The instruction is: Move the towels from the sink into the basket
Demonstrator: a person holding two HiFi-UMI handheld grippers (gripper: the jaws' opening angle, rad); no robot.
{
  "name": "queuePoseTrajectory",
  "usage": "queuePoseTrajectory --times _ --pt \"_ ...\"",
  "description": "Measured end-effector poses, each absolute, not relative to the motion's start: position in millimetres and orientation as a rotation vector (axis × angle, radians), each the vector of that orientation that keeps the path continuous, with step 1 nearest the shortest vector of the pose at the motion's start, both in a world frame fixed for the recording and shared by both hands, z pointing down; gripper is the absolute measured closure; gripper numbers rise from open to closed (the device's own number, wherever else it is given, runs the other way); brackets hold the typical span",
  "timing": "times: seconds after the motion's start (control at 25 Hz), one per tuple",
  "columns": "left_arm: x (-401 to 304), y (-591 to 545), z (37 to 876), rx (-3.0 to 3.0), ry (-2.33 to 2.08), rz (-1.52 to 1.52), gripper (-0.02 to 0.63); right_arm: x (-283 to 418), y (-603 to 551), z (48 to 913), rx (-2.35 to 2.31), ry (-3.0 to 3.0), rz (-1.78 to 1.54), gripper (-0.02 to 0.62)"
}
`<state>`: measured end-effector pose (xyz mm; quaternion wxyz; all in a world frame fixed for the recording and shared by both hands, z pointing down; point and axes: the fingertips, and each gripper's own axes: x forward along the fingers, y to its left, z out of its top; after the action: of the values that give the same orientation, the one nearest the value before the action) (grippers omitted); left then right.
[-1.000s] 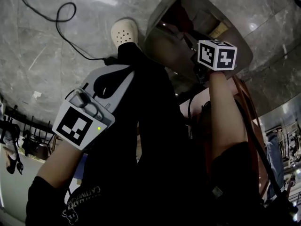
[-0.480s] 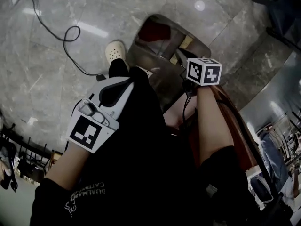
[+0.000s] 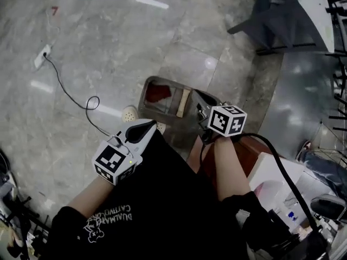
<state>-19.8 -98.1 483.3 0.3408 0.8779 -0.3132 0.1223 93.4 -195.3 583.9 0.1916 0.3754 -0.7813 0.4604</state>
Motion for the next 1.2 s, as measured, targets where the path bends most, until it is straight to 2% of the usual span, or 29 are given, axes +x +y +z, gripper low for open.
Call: queuePoseTrajectory --times 0.32,0.72,0.92,1.2 --pt "22.8 -116.2 359.4 2.383 -0.831 0.166 0.606 129.7 -214.7 384.7 1.236 -2.525 1.189 0.591" --pt "39.0 -122.9 188.4 2.705 -0.670 -0.080 0.606 106.5 -190.4 160.8 1.197 -2.858 0.457 0.591" --pt "29.1 -123.1 134.5 2.797 -0.669 -0.036 0.606 87.7 -150.5 118.5 1.121 -2.823 0.256 0.591" --pt "-0.6 -92.7 86.6 2.859 -0.542 -0.160 0.604 75.5 -110.3 122.9 1.302 -2.599 0.054 0.591"
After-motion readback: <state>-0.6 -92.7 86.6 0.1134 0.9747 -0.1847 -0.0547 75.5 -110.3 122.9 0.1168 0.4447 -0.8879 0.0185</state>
